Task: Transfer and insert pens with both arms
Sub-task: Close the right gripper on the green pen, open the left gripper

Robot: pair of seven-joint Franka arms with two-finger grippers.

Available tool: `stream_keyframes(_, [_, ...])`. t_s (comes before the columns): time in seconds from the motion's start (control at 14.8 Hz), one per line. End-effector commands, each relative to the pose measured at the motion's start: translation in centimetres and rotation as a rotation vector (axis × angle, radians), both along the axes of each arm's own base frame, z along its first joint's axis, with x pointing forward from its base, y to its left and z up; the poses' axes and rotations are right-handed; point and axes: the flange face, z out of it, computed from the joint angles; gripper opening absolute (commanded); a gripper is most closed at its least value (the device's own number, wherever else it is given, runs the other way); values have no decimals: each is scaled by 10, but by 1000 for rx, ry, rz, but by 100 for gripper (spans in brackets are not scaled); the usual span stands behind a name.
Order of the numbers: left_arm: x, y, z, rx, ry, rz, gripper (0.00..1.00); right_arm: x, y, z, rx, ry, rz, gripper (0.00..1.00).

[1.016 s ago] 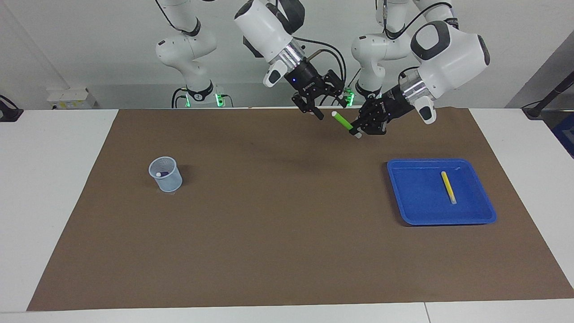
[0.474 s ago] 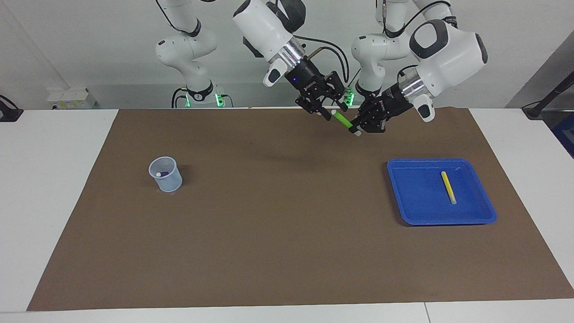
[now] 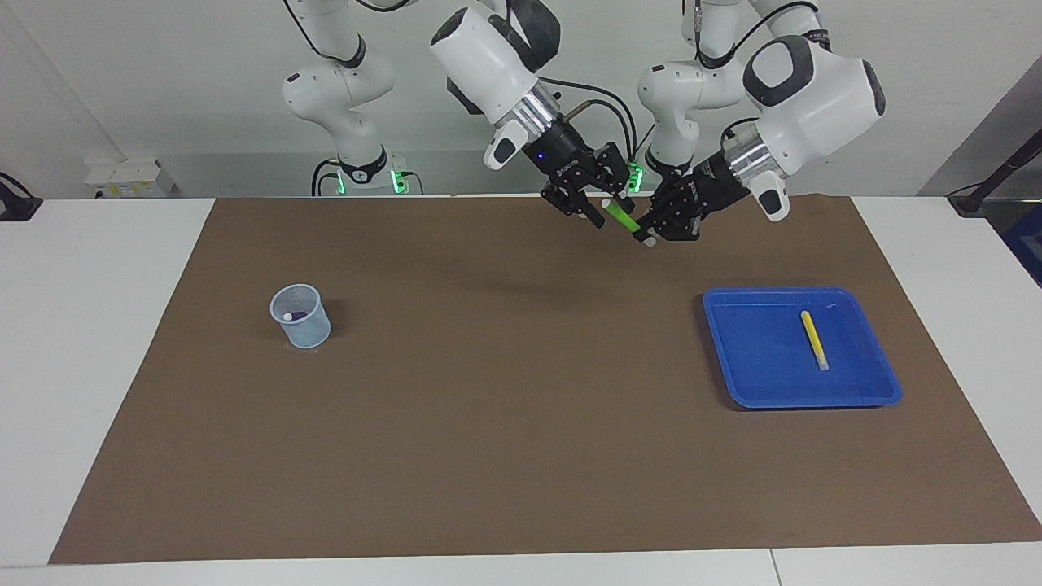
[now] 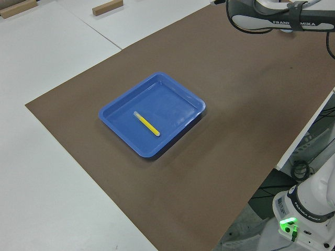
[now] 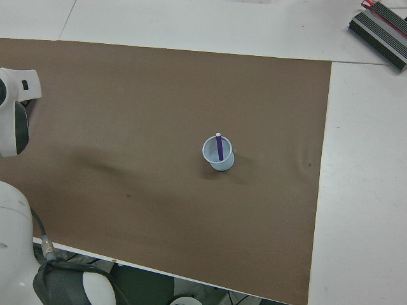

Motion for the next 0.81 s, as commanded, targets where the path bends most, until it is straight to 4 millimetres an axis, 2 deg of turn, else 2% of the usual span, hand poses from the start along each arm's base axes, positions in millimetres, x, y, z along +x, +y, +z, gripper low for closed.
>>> stream_keyframes(0.0, [-10, 0, 4, -11, -5, 24, 0, -1, 4, 2, 1, -4, 1, 57])
stream_keyframes(0.2, [-10, 0, 4, -11, -6, 23, 0, -2, 6, 1, -1, -1, 4, 55])
stream_keyframes(0.47, [-10, 0, 4, -11, -6, 23, 0, -3, 6, 0, -2, -1, 5, 42])
stream_keyframes(0.68, [-10, 0, 5, -11, -7, 23, 0, -2, 5, 0, -2, -1, 3, 30])
stream_keyframes(0.75, [-10, 0, 4, -11, -6, 23, 0, -2, 5, 0, -3, 0, 3, 21])
